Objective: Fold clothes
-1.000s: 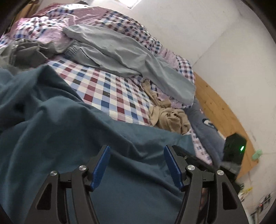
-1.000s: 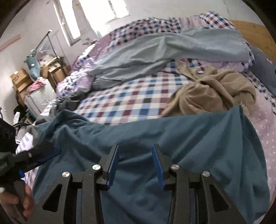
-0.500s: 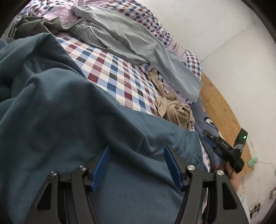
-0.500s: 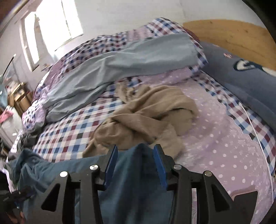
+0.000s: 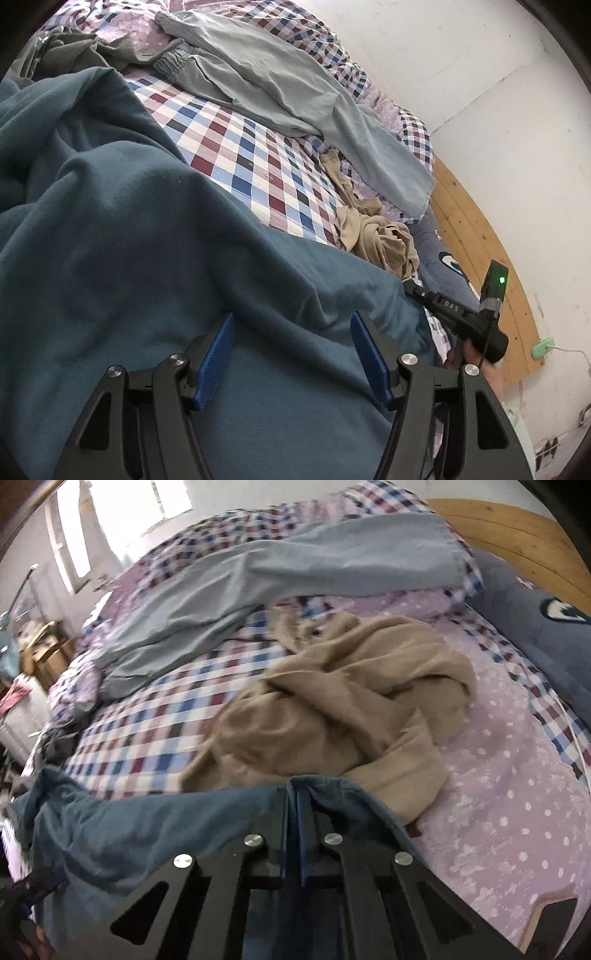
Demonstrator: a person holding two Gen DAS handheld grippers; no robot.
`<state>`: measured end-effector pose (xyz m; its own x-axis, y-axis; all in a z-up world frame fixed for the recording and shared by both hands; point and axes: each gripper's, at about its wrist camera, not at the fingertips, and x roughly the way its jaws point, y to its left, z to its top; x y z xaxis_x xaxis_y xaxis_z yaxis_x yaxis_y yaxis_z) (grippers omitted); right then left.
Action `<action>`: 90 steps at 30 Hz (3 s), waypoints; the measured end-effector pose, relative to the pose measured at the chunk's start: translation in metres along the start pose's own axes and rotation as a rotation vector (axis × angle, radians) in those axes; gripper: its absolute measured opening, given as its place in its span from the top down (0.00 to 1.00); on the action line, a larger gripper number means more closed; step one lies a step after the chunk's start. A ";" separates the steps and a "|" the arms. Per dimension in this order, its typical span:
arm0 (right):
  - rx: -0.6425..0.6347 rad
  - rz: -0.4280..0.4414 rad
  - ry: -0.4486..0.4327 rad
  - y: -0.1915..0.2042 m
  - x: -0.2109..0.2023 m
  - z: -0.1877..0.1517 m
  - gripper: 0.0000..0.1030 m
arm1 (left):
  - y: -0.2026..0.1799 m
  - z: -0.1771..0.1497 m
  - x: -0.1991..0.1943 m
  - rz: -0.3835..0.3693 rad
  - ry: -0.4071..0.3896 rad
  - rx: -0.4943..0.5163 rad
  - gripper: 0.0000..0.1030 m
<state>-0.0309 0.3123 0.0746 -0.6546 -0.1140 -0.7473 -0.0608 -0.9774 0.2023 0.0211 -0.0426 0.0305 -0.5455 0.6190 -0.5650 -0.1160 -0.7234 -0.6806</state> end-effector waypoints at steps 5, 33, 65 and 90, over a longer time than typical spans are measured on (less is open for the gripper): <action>-0.053 0.082 -0.065 0.026 -0.043 -0.010 0.98 | -0.002 -0.001 0.002 -0.130 0.030 -0.070 0.33; -0.271 0.316 0.053 0.142 -0.139 -0.173 0.68 | -0.027 -0.046 0.027 -0.162 0.242 -0.017 0.95; -0.363 0.150 0.070 0.102 -0.029 -0.034 0.61 | 0.006 -0.053 -0.051 -0.082 0.053 -0.114 0.65; -0.889 0.270 0.593 0.147 0.091 0.009 0.52 | 0.031 0.020 -0.039 0.003 -0.128 -0.111 0.32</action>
<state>-0.1067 0.1603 0.0420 -0.0844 -0.1775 -0.9805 0.7493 -0.6599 0.0550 0.0221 -0.0950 0.0404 -0.6475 0.5678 -0.5083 -0.0255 -0.6827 -0.7303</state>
